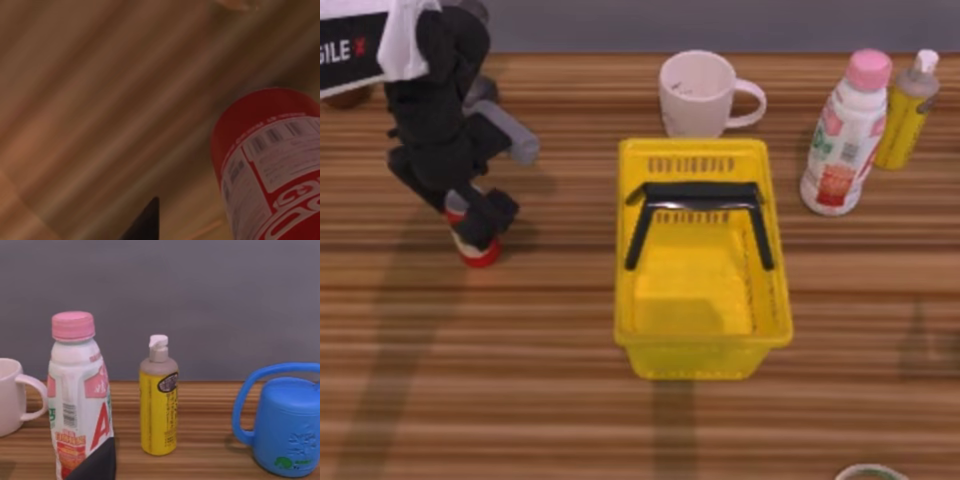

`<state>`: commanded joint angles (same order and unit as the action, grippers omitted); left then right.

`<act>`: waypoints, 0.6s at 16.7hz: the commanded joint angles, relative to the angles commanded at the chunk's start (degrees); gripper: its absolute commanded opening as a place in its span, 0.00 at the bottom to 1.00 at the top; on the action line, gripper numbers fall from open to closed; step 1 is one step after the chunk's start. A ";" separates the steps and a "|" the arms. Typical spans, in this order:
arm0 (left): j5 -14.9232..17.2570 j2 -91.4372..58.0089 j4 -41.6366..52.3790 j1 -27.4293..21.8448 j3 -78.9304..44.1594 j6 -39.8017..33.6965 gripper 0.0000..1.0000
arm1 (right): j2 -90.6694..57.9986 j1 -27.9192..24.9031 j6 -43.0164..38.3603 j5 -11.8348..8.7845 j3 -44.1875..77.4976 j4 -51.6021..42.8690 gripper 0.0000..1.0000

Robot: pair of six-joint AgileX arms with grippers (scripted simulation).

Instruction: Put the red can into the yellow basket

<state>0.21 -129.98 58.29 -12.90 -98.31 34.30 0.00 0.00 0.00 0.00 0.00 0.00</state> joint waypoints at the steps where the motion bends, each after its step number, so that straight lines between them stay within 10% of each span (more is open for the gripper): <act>1: 0.00 0.00 0.00 0.00 0.00 0.00 0.47 | 0.00 0.00 0.00 0.00 0.00 0.00 1.00; 7: 0.00 0.00 0.00 0.00 0.00 0.00 0.02 | 0.00 0.00 0.00 0.00 0.00 0.00 1.00; 10: 0.00 0.00 0.00 0.00 0.00 0.00 0.00 | 0.00 0.00 0.00 0.00 0.00 0.00 1.00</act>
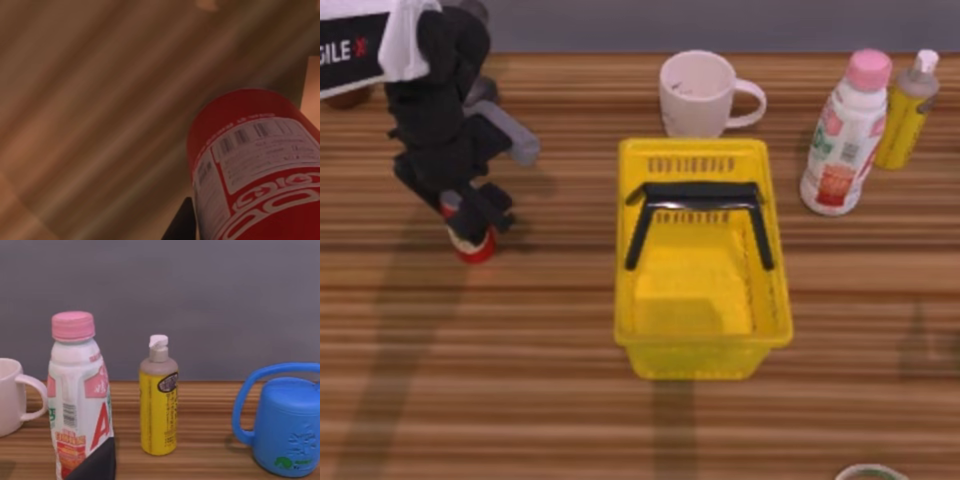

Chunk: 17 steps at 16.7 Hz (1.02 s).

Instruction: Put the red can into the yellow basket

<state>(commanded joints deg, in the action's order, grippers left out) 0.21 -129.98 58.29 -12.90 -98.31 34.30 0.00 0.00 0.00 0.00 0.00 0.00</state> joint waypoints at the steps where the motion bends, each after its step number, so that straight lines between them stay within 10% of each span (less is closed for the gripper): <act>1: 0.00 0.00 0.00 0.00 0.00 0.00 0.00 | 0.00 0.00 0.00 0.00 0.00 0.00 1.00; 9: 1.49 0.08 -1.75 -0.18 0.29 -0.35 0.00 | 0.00 0.00 0.00 0.00 0.00 0.00 1.00; 17: 23.14 0.01 -31.22 -2.01 5.25 -9.42 0.00 | 0.00 0.00 0.00 0.00 0.00 0.00 1.00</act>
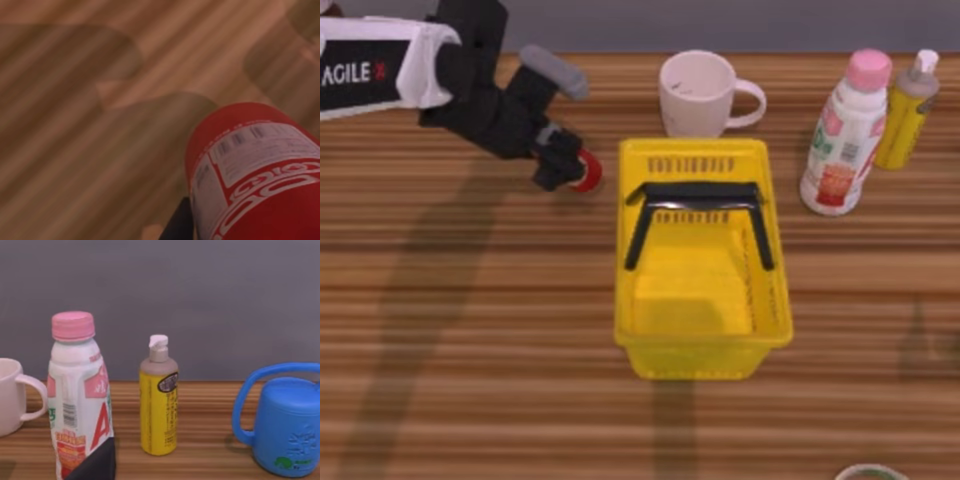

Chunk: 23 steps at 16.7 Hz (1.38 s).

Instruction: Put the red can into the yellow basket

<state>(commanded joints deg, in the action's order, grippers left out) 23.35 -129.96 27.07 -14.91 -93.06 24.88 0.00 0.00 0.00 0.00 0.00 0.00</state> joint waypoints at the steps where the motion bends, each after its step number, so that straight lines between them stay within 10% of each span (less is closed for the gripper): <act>1: 3.82 0.03 -5.49 -0.26 1.05 -1.77 0.00 | 0.00 0.00 0.00 0.00 0.00 0.00 1.00; 13: 45.79 5.28 -64.80 -2.89 13.97 -20.88 0.00 | 0.00 0.00 0.00 0.00 0.00 0.00 1.00; 23: 50.04 5.54 -70.64 -2.77 14.86 -22.25 0.00 | 0.00 0.00 0.00 0.00 0.00 0.00 1.00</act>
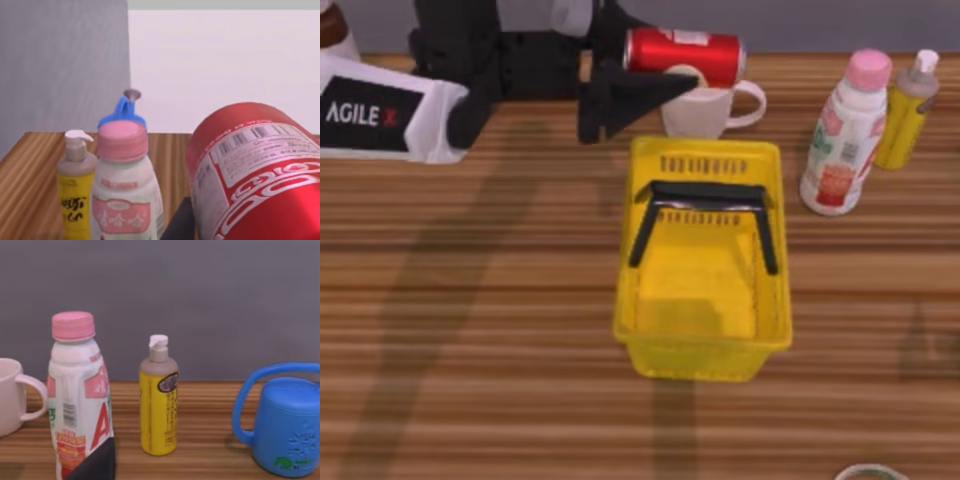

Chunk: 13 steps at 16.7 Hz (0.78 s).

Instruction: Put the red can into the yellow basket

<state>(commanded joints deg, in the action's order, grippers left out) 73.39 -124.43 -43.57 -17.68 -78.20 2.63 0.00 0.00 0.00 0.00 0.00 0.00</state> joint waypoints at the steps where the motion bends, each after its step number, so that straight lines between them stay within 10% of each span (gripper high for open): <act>1: 0.05 -1.22 -1.37 0.09 0.22 -0.04 0.00 | 0.00 0.00 0.00 0.00 0.00 0.00 1.00; 13: 0.05 -13.16 -16.84 1.15 3.11 -0.42 0.00 | 0.00 0.00 0.00 0.00 0.00 0.00 1.00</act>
<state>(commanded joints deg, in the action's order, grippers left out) 73.45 -137.59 -60.41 -16.53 -75.09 2.21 0.00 0.00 0.00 0.00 0.00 0.00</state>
